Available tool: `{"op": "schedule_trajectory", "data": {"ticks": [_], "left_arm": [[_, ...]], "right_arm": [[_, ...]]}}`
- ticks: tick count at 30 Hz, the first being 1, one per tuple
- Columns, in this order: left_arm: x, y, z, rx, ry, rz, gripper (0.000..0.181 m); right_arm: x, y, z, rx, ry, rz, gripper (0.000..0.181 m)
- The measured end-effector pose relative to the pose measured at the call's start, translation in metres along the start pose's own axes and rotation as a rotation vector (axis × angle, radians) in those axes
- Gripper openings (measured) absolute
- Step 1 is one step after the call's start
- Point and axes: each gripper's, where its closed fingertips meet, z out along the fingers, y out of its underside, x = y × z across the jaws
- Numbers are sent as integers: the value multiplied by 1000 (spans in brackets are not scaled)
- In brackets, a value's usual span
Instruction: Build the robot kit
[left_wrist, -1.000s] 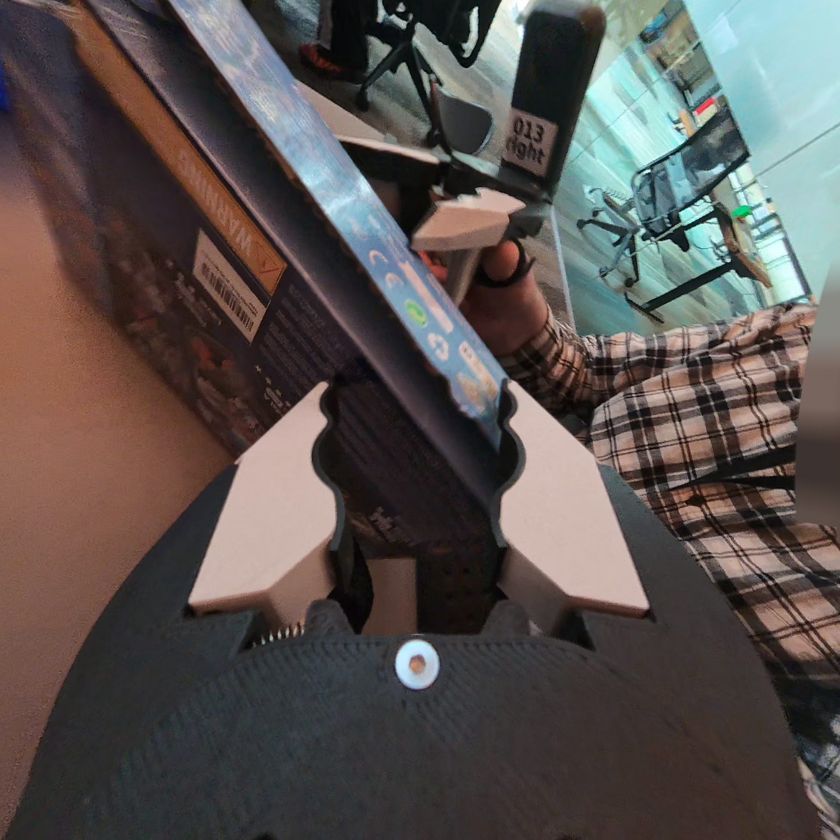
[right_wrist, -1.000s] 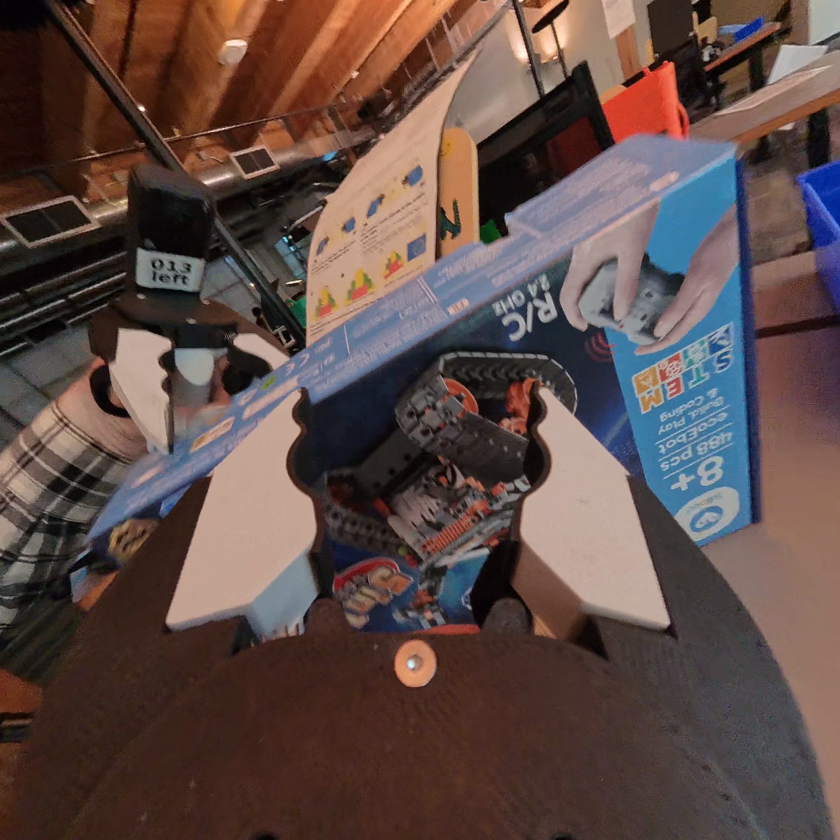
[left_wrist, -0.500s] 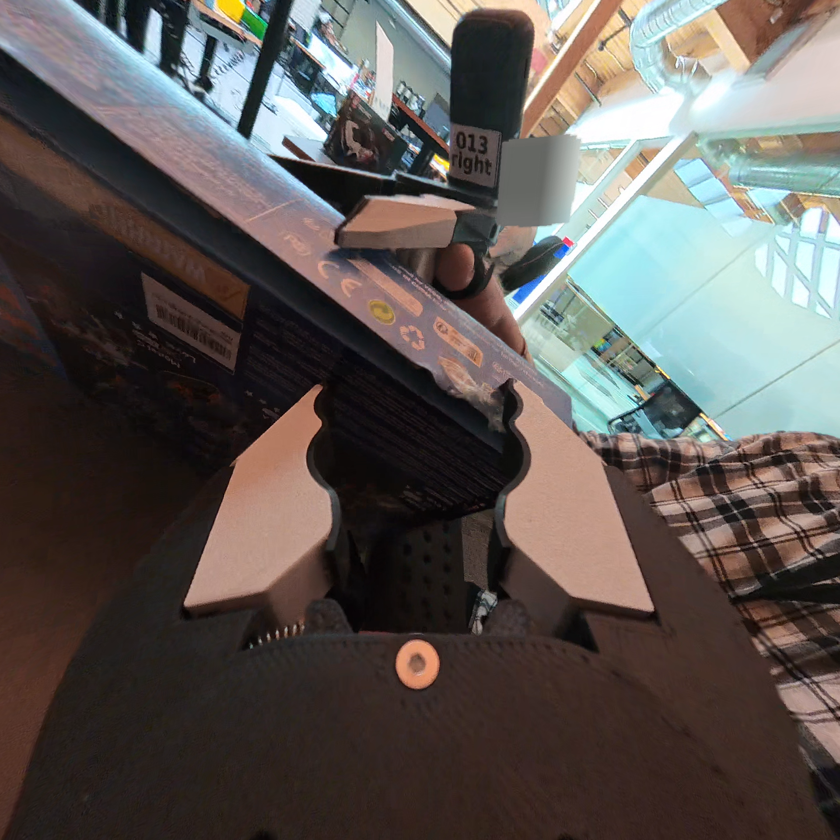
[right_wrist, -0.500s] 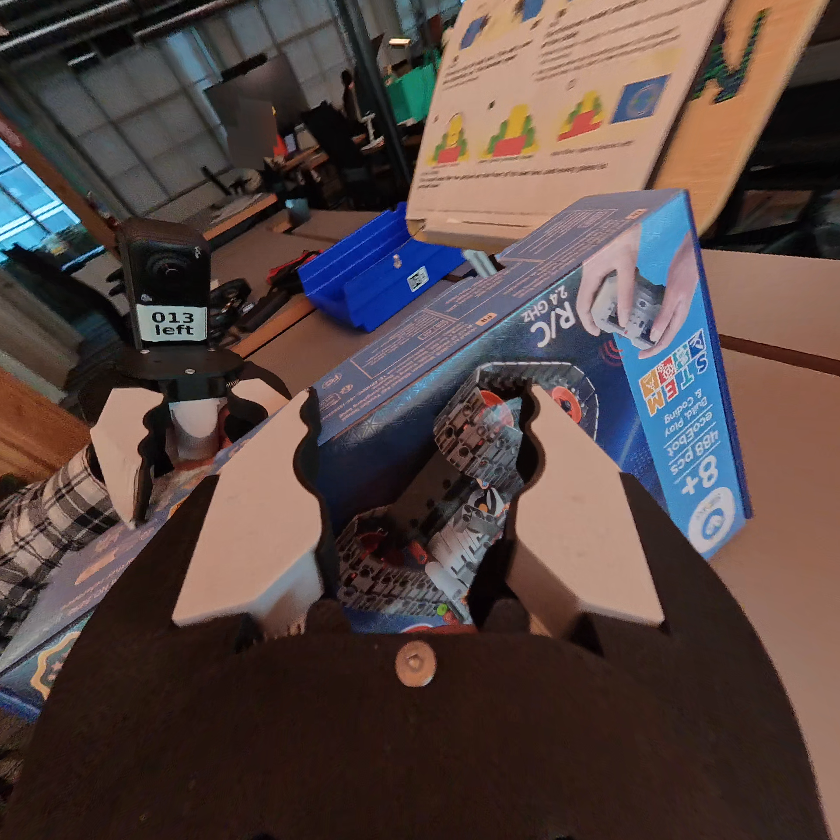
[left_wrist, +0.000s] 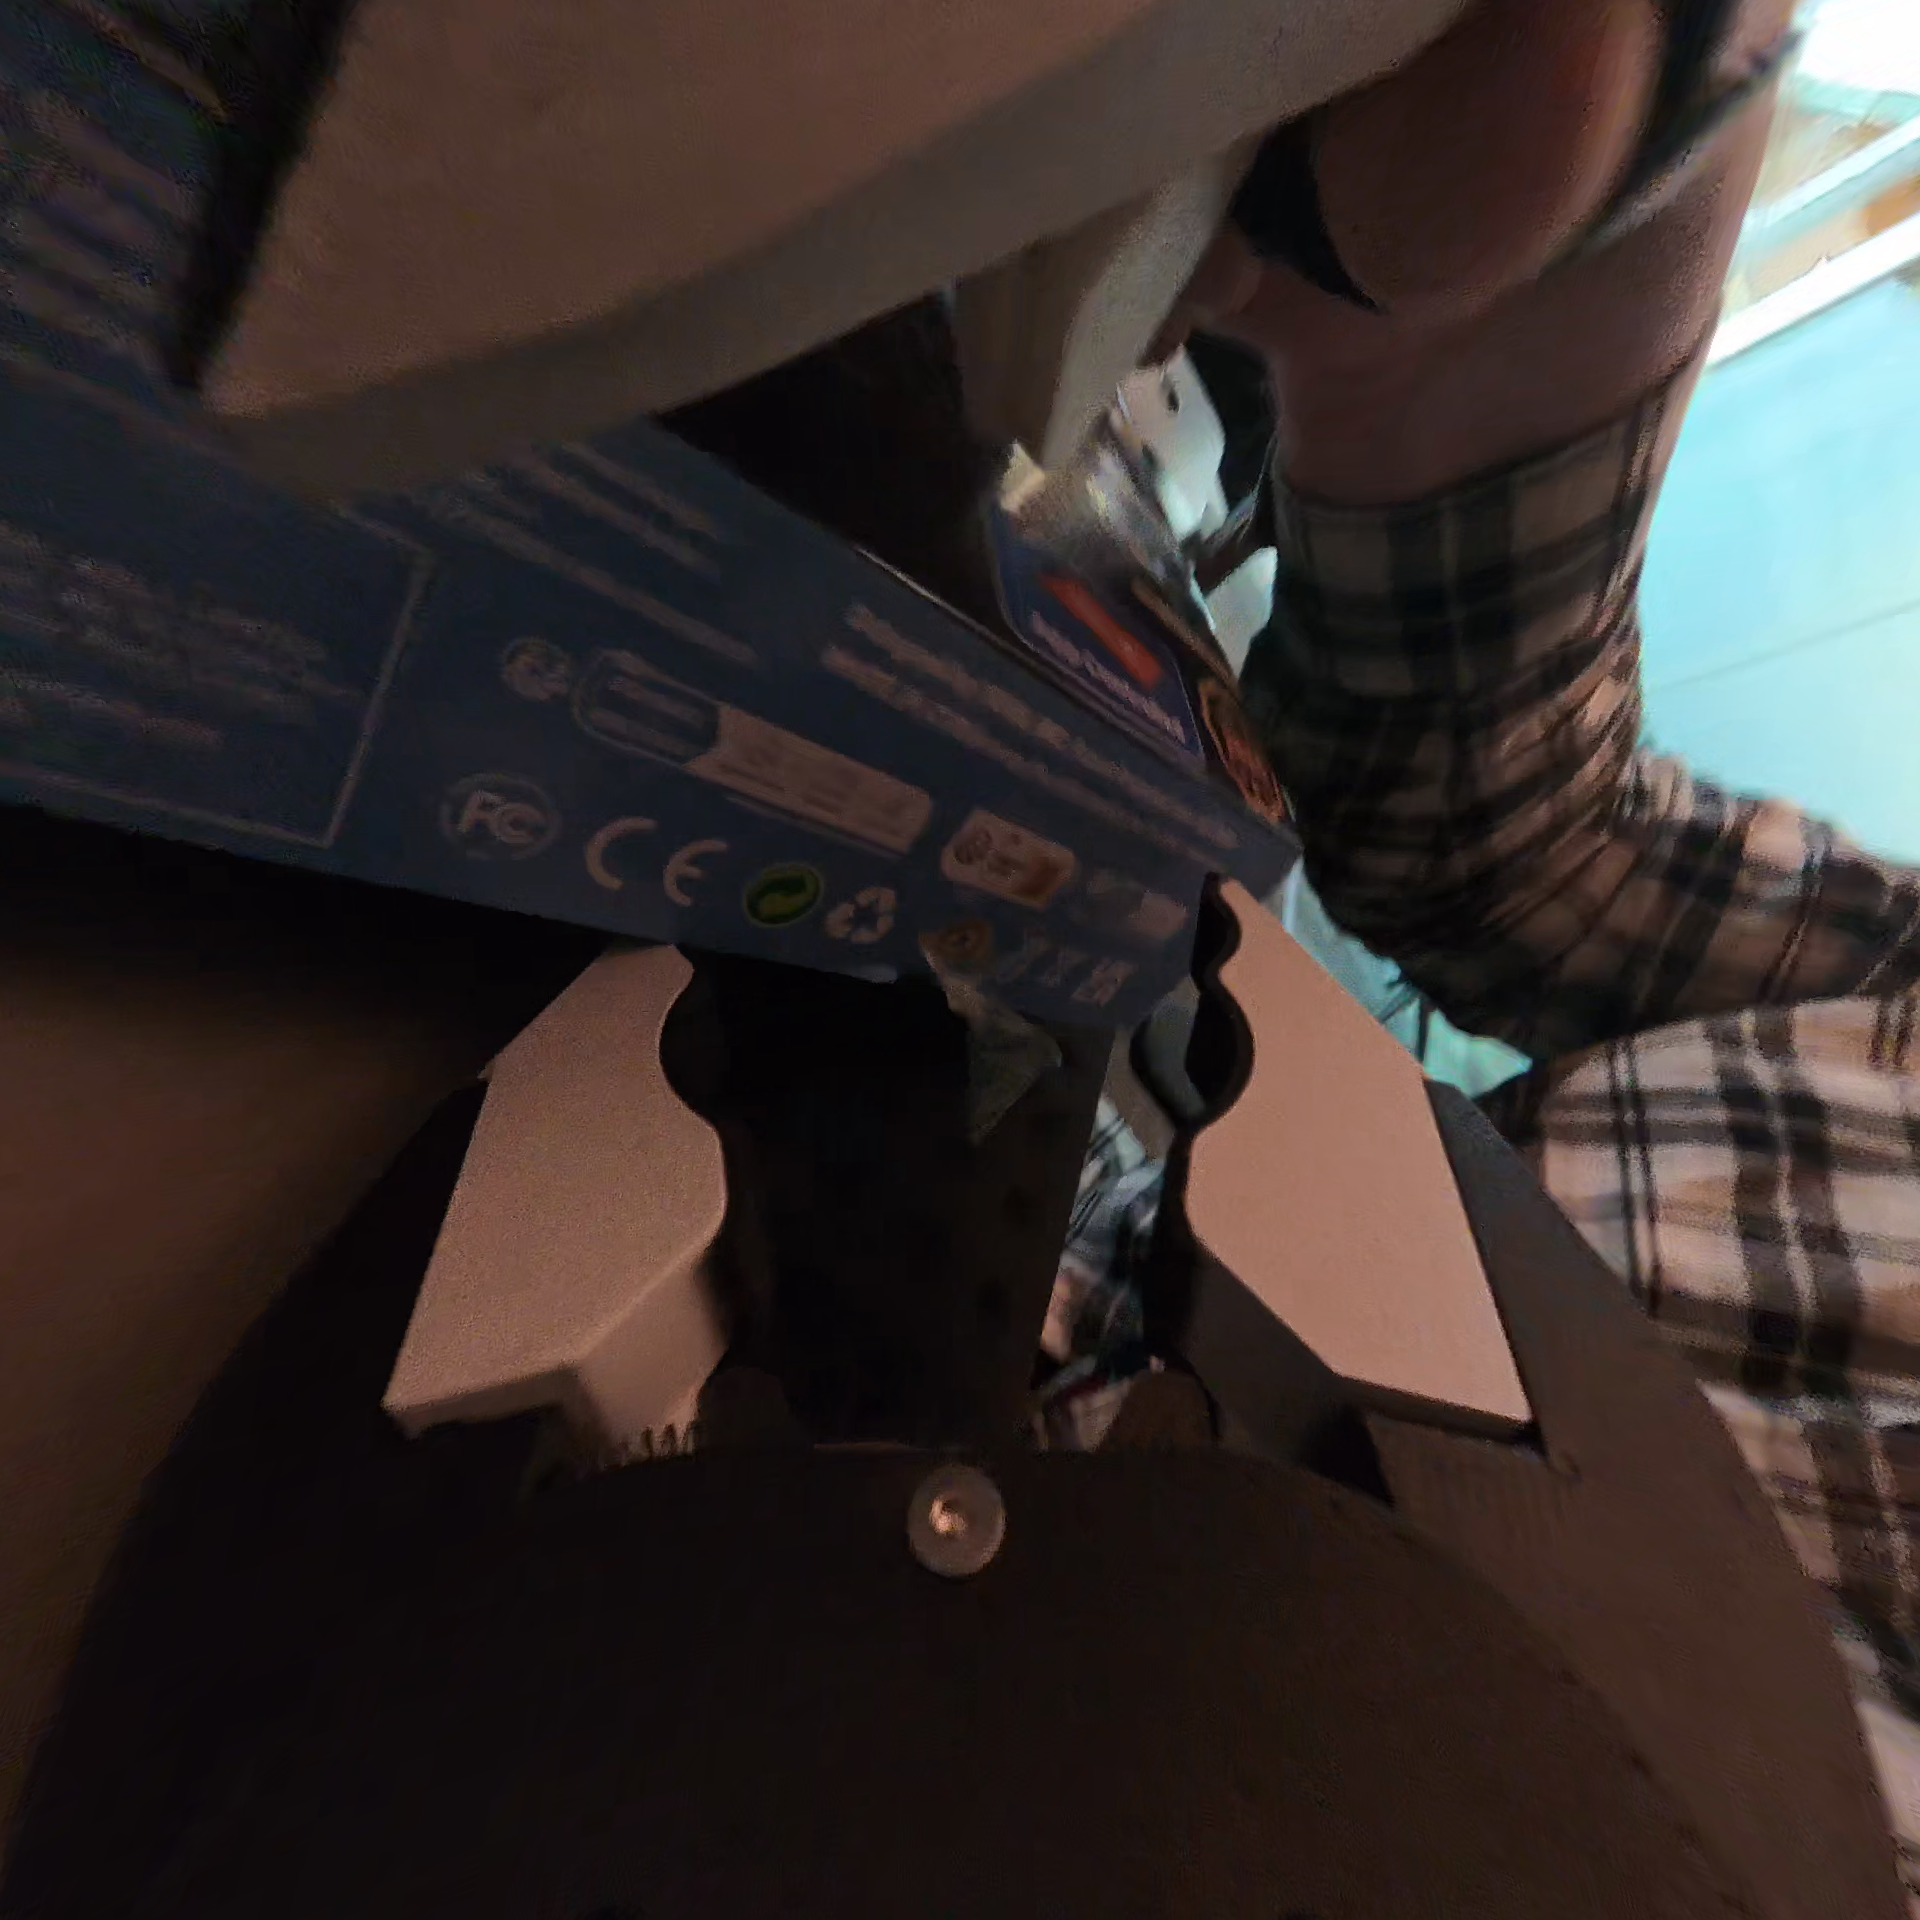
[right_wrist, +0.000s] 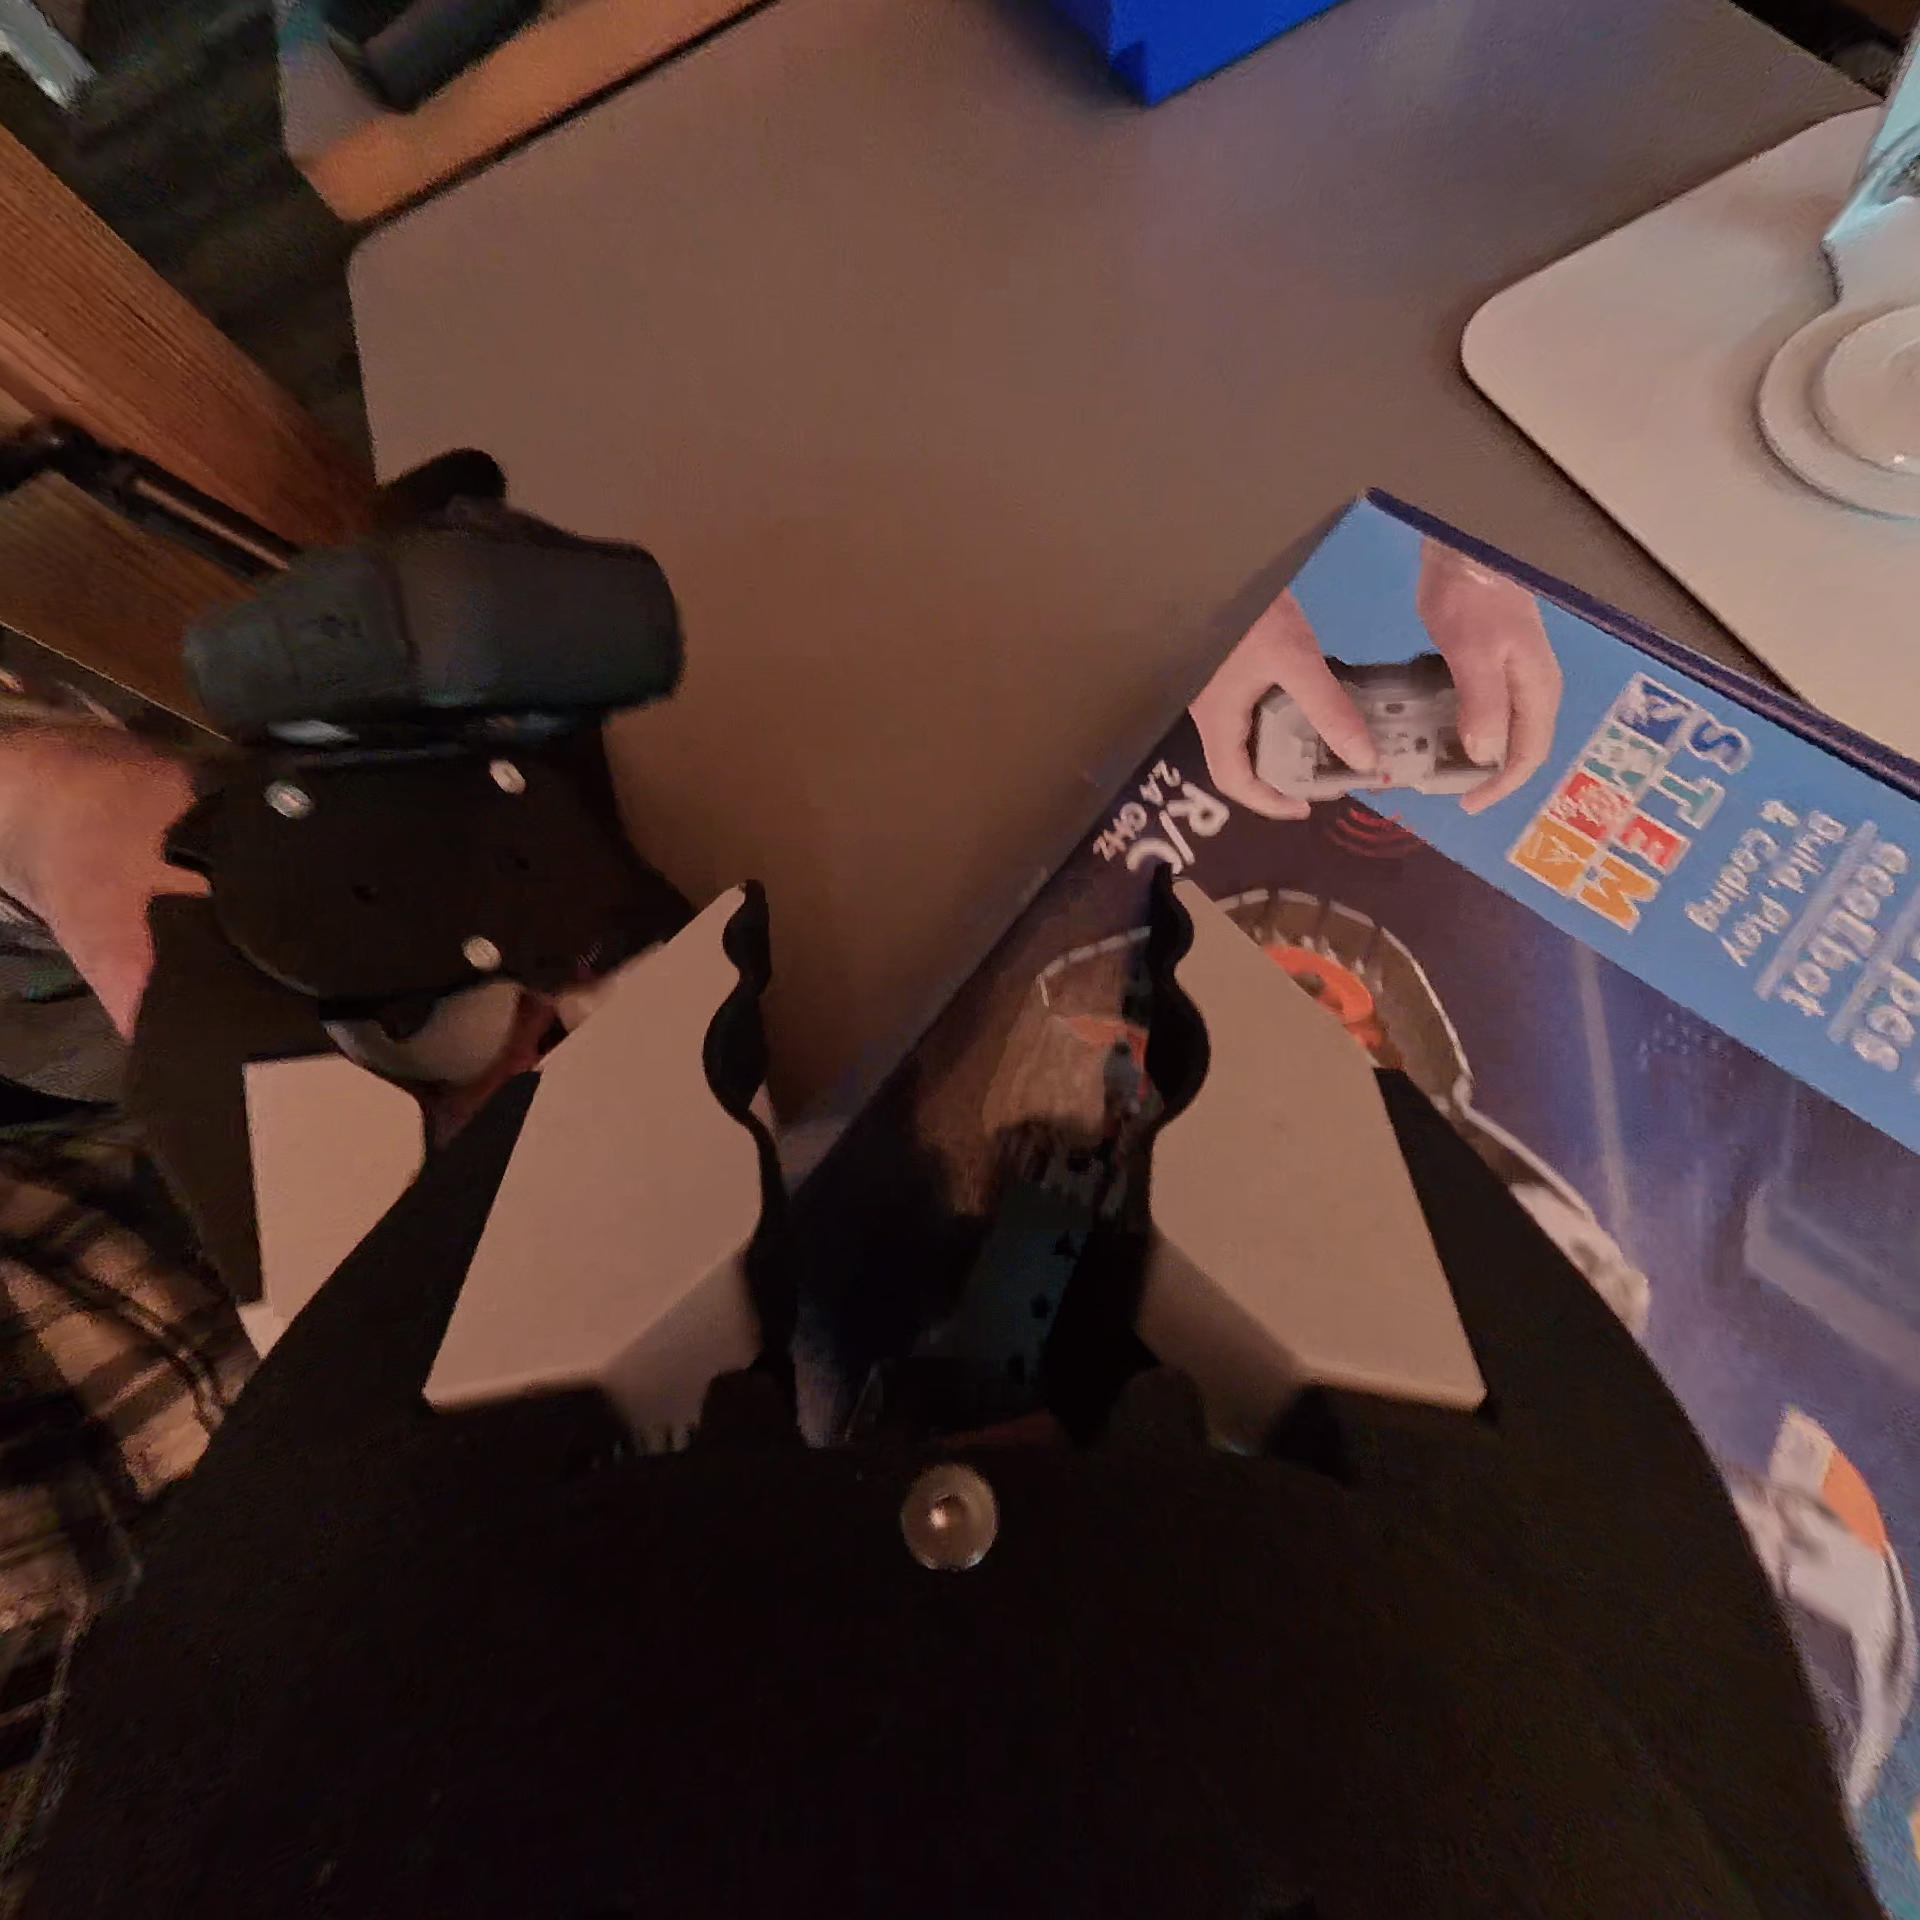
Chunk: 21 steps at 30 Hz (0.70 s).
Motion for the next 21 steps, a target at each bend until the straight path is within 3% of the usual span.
{"op": "schedule_trajectory", "data": {"ticks": [3,4,6,9,12,16,21], "left_arm": [[8,28,-17,-132,-21,136,89],[10,38,-26,-169,-37,207,76],[12,35,-49,-147,-84,284,77],[-21,16,-84,-108,-375,496,73],[-58,-8,-108,-130,-728,845,86],[-77,-40,-99,-223,-1018,1386,97],[-85,-64,-67,-221,-1059,1681,100]], "right_arm": [[3,23,-28,-5,133,-53,82],[1,33,-39,-8,175,-73,83],[-2,55,-57,-24,245,-93,88],[13,88,-83,-38,360,-59,94],[31,101,-110,27,422,19,90],[76,119,-128,60,455,150,88],[90,121,-125,108,377,187,77]]}}
